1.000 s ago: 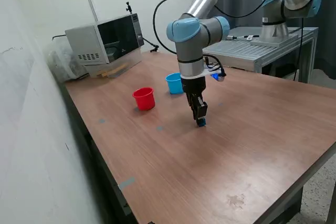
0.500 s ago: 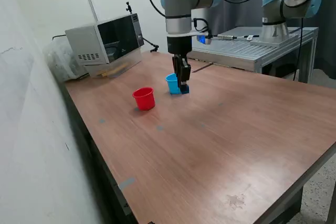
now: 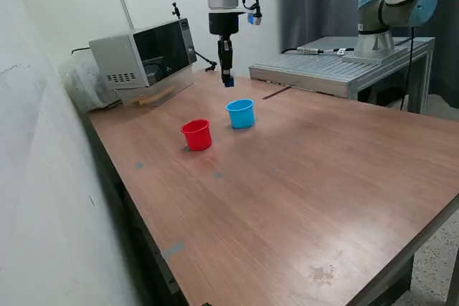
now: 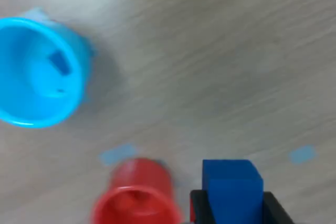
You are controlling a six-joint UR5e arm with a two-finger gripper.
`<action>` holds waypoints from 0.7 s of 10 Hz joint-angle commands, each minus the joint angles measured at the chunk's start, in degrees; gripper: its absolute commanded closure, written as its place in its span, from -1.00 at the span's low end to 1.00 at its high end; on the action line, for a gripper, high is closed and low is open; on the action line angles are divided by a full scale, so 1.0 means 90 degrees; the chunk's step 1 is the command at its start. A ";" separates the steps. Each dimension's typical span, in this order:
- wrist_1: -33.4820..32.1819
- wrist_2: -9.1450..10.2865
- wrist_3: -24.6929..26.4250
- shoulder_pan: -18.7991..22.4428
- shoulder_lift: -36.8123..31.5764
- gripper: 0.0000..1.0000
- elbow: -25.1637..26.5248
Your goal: Place red objects in the red bin, and blue objects in the blue bin.
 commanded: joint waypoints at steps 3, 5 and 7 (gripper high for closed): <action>-0.0023 -0.0365 -0.0135 -0.1108 -0.0227 1.00 0.0787; -0.0062 -0.0346 -0.0251 -0.1276 -0.0227 1.00 0.1158; -0.0295 -0.0316 -0.0310 -0.1218 -0.0256 1.00 0.1471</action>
